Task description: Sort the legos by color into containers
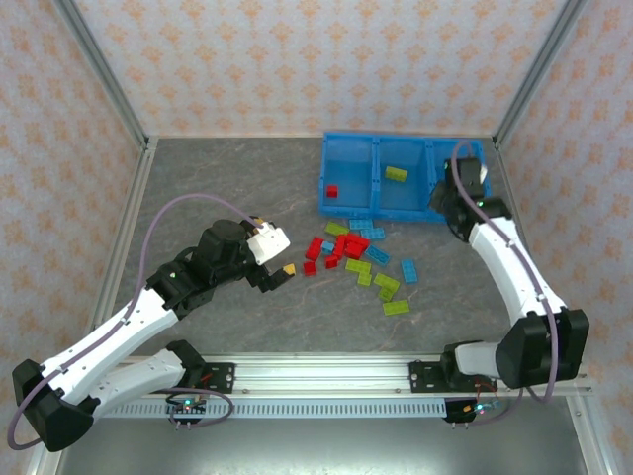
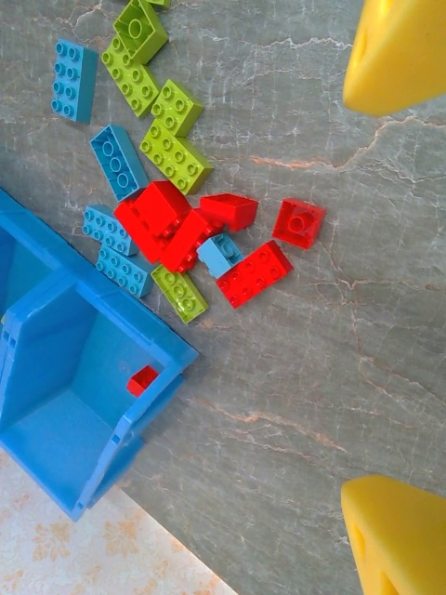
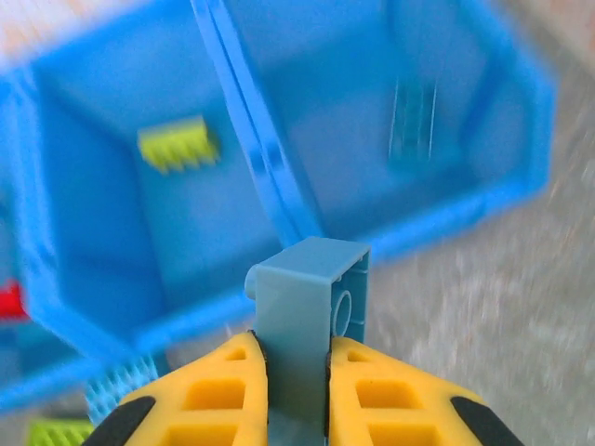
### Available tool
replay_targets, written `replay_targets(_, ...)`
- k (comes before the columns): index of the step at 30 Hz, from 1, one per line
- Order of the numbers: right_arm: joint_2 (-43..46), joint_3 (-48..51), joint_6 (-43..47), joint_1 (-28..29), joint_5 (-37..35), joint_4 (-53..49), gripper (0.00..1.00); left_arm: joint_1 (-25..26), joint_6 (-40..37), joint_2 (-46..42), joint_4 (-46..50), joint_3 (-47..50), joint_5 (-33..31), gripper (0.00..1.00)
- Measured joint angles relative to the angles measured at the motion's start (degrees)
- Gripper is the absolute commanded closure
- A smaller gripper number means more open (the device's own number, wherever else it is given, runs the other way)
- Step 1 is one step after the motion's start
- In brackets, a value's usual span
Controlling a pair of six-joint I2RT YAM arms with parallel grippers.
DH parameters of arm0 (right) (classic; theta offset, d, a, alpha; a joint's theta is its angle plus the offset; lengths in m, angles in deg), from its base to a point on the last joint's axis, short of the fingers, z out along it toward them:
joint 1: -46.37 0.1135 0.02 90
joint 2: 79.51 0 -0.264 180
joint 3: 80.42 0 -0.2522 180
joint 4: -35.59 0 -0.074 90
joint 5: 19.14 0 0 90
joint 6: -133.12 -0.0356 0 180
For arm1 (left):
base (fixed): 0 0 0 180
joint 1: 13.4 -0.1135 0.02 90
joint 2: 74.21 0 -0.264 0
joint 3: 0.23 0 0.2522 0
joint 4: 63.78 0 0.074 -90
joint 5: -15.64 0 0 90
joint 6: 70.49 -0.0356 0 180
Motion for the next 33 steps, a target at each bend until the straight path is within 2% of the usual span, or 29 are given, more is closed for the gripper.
replay_targets(3, -5.51, -9.44, 2.03, -3.76, -1.18, 0.55, 0.84, 0.00, 0.00, 0.00, 0.00, -0.07, 0.00, 0.00)
replay_targets(7, -18.56, -21.64, 3.72, -8.92, -1.01, 0.33, 0.84, 0.00, 0.00, -0.02, 0.02, -0.33, -0.02, 0.00)
replay_targets(13, -35.19, -30.75, 5.01, -11.54, 0.28, -0.85, 0.84, 0.00, -0.02, -0.20, 0.02, -0.31, -0.70, 0.00)
replay_targets(15, -38.82, -32.68, 5.22, -11.54, 0.63, -1.73, 0.77, 0.00, -0.02, -0.31, 0.00, -0.31, -0.92, 0.00)
replay_targets(17, -41.68, -34.93, 5.57, -11.52, 0.76, -3.43, 0.62, 0.00, 0.00, -0.42, 0.00, -0.31, -1.18, 0.00)
replay_targets(19, -43.39, -37.18, 6.12, -11.54, 0.70, -5.20, 0.55, 0.00, 0.04, -0.46, 0.00, -0.31, -1.55, 0.00)
replay_targets(23, -42.45, -38.07, 6.36, -11.54, 0.79, -7.08, 0.54, -0.11, 0.87, -0.20, 0.04, -0.46, -2.38, 0.00)
replay_targets(26, -38.51, -34.01, 5.79, -11.54, 1.68, -7.19, 0.54, -0.37, 4.33, 1.86, 1.62, -2.93, -5.42, 0.00)
replay_targets(30, -28.79, -24.24, 4.20, -11.52, 6.82, -8.09, 0.50, -0.37, 15.37, 8.74, 6.93, -13.05, -11.76, 0.04)
replay_targets(33, -19.10, -17.07, 3.08, -10.67, 12.55, -9.86, 0.47, -0.66, 25.44, 14.29, 9.49, -19.85, -13.57, 0.06)
